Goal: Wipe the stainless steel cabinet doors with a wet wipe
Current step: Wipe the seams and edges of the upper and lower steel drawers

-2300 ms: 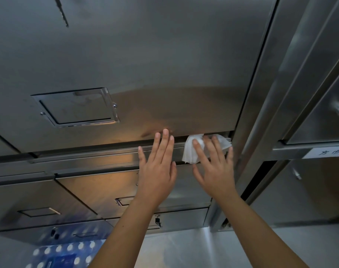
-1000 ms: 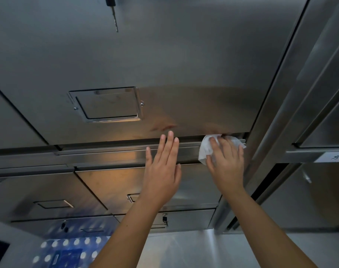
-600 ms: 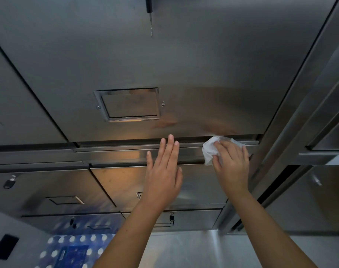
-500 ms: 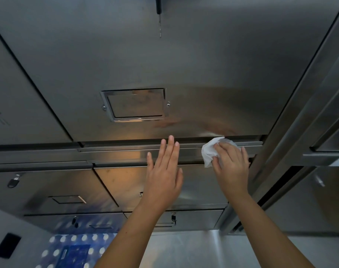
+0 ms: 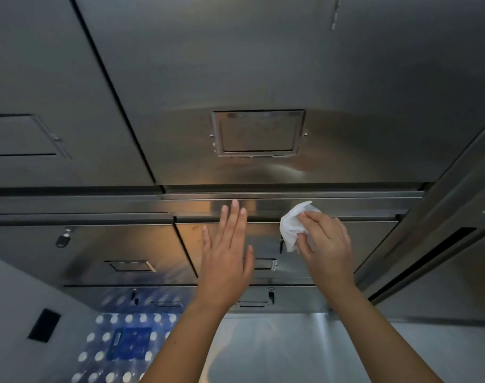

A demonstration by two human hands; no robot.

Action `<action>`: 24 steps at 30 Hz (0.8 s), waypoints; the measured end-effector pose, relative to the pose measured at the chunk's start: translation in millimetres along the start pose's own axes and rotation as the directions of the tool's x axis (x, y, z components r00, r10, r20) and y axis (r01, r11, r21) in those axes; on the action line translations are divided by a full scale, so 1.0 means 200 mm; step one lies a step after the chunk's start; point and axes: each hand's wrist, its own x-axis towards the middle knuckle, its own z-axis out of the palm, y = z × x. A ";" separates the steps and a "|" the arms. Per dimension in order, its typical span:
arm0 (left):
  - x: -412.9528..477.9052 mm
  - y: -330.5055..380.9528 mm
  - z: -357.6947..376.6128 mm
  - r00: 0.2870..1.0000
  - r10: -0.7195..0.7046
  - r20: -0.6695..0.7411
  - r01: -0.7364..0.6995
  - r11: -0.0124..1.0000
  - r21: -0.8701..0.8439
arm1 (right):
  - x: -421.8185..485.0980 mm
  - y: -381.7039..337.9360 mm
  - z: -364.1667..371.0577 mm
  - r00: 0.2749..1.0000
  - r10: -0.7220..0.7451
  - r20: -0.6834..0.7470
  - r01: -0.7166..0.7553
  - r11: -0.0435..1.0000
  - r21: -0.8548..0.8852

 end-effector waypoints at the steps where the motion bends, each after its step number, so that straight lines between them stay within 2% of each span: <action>1: -0.02 -0.04 -0.02 1.000 -0.004 0.007 0.004 1.000 -0.005 | -0.01 -0.04 0.02 1.000 -0.015 0.003 0.015 1.000 -0.003; 8: -0.15 -0.32 -0.14 0.992 -0.054 0.116 0.057 0.998 -0.019 | -0.15 -0.30 0.10 0.998 -0.037 0.054 0.041 0.996 -0.075; 15: -0.19 -0.50 -0.23 0.978 -0.011 0.206 0.016 1.000 -0.021 | -0.26 -0.50 0.17 0.999 -0.019 0.033 0.025 0.980 -0.197; 20: -0.24 -0.53 -0.20 0.984 0.013 0.180 -0.001 0.998 -0.070 | -0.32 -0.58 0.17 0.999 0.005 0.039 0.004 0.979 -0.205; 24: -0.31 -0.49 -0.19 0.986 -0.004 0.169 0.023 0.993 -0.113 | -0.33 -0.59 0.15 0.996 0.053 0.073 -0.047 0.995 -0.083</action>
